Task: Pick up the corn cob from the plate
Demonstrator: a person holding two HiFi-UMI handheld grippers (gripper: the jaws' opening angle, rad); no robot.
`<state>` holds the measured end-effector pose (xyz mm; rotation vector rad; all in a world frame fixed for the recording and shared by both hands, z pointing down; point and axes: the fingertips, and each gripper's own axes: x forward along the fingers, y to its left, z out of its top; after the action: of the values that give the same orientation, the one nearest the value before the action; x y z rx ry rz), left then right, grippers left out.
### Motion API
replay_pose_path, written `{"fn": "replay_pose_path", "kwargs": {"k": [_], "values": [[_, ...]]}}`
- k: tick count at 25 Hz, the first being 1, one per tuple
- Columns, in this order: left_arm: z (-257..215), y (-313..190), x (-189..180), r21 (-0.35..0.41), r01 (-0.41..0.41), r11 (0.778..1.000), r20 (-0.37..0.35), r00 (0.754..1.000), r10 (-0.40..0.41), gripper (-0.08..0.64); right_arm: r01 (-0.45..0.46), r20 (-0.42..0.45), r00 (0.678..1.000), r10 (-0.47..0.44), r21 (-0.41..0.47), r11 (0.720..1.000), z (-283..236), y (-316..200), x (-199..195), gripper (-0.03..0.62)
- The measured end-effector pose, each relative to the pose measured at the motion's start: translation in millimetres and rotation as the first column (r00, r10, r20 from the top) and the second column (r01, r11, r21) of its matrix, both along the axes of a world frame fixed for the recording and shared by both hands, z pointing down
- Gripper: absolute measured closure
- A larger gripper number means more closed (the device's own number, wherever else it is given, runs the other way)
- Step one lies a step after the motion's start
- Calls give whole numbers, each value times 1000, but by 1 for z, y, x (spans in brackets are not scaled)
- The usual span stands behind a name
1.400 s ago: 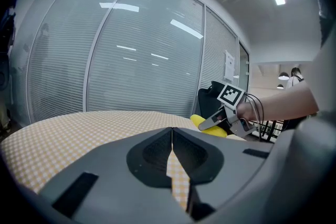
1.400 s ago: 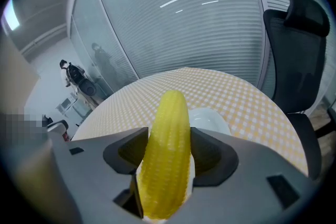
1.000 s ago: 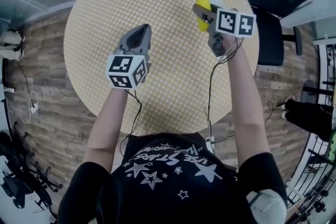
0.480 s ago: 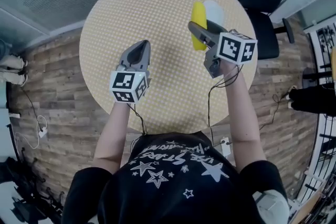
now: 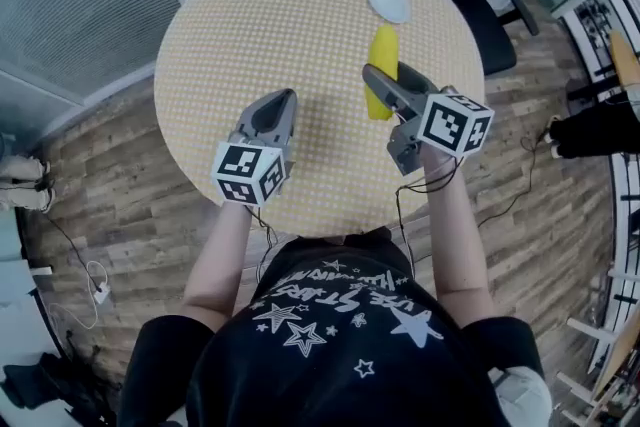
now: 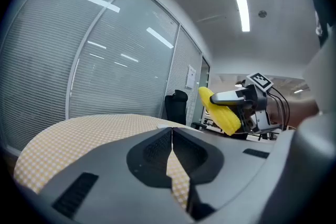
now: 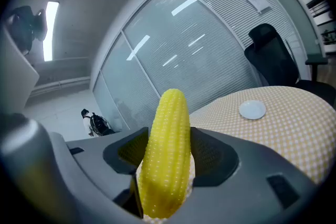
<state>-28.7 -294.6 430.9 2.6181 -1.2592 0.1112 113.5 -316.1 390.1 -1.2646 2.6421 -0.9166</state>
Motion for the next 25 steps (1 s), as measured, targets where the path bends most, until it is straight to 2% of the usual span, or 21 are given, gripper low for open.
{"fn": "replay_pose_path", "kwargs": {"k": [4,13,16,19,22,25], "values": [[3,23,4,-17,-52,999,-22,998,52,551,-61,38,997,61,-17,998,6,38,7,339],[-12,80,38,-10,-85,996,-42,996,85,551,-93,92,991,94,-18,996,8,113,42,339],[-20,108,57,-16,-111,994,-64,992,109,551,-83,90,993,83,-6,997,8,139,53,337],[-24,136,72,-17,-104,994,-54,993,103,551,-48,106,993,49,-14,999,14,166,60,339],[-27,157,78,-24,-83,996,-53,995,82,551,-32,121,992,34,-22,999,21,183,63,338],[-29,176,80,-26,-100,995,-35,994,99,551,-37,147,988,40,-27,999,24,198,61,338]]}}
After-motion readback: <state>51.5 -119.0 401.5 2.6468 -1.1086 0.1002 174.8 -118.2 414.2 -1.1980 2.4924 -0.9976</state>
